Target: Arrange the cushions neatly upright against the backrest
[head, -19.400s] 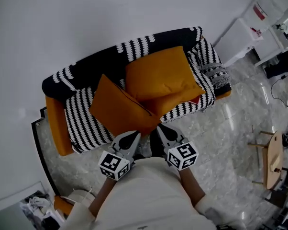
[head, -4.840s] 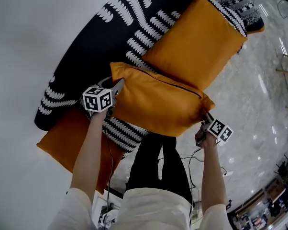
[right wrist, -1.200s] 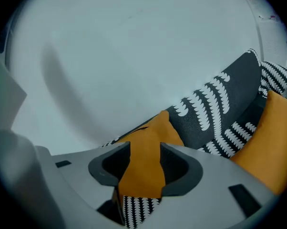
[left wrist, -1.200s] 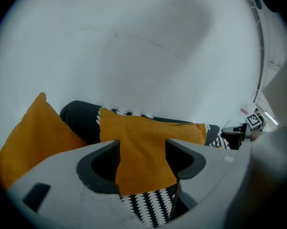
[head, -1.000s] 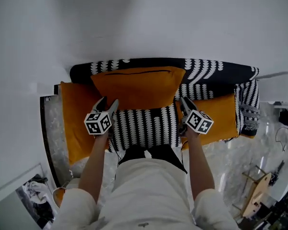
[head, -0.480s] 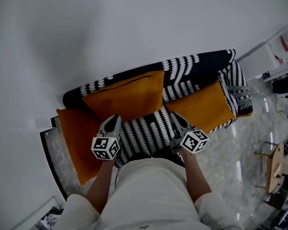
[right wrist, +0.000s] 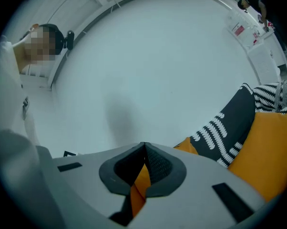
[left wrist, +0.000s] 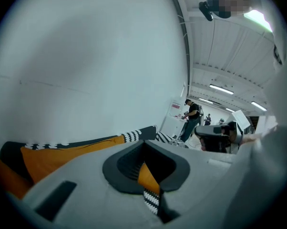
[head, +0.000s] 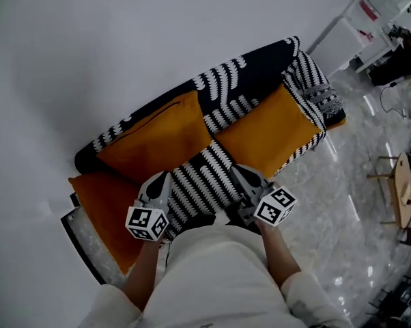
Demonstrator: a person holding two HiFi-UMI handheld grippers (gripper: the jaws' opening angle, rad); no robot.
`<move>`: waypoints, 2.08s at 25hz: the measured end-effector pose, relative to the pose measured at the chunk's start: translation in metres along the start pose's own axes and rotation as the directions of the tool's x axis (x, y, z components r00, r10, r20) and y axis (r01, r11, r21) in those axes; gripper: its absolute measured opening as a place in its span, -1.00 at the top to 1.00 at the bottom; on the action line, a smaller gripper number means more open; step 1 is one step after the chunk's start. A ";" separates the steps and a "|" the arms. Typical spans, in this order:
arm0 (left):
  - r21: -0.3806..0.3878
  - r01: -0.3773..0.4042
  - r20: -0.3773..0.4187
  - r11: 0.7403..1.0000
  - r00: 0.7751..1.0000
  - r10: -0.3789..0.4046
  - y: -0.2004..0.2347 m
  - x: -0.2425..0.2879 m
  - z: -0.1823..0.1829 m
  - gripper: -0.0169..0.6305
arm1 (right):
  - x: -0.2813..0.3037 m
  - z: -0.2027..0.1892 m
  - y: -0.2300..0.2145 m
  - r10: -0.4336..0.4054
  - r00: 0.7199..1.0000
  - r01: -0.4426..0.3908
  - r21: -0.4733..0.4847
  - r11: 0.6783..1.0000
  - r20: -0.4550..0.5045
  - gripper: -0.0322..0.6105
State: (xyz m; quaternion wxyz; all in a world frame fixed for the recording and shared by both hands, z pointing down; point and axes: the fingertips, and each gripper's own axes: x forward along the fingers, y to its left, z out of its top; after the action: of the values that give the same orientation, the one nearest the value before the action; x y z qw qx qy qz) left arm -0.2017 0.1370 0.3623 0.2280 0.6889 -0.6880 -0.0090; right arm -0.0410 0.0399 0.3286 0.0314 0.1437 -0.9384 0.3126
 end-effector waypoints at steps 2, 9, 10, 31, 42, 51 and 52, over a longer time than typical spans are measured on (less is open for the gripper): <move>0.019 0.031 -0.012 0.999 0.999 -0.030 -0.025 0.007 -0.002 0.91 | -0.020 0.004 -0.004 -0.006 1.000 0.006 -0.007 1.000 0.013 0.88; 0.050 0.136 -0.064 0.989 0.989 -0.133 -0.132 0.062 -0.021 0.91 | -0.136 0.039 -0.051 -0.056 0.992 0.057 -0.008 0.998 0.111 0.88; 0.051 0.149 -0.068 0.988 0.987 -0.145 -0.150 0.072 -0.023 0.91 | -0.157 0.044 -0.062 -0.072 0.990 0.073 -0.004 0.997 0.123 0.88; 0.015 0.196 -0.188 0.981 0.964 -0.189 -0.395 0.220 -0.098 0.91 | -0.428 0.087 -0.257 -0.233 0.966 0.228 0.056 0.972 0.112 0.88; -0.018 0.087 -0.193 0.996 0.977 -0.089 -0.366 0.278 -0.093 0.91 | -0.354 0.152 -0.319 -0.148 0.989 0.148 -0.058 0.987 0.010 0.88; -0.042 0.032 -0.143 0.999 0.989 -0.038 -0.335 0.332 -0.062 0.91 | -0.307 0.199 -0.389 -0.239 0.969 0.231 -0.129 0.965 -0.055 0.87; -0.047 0.015 -0.146 0.999 0.989 -0.022 -0.328 0.334 -0.063 0.91 | -0.302 0.199 -0.397 -0.245 0.967 0.235 -0.132 0.963 -0.069 0.87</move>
State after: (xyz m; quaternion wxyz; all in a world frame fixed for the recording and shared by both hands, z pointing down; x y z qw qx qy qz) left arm 0.1466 -0.1784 0.4123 0.2936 0.6887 -0.6625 0.0240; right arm 0.3686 -0.3061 0.3534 0.1176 0.2408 -0.9293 0.2542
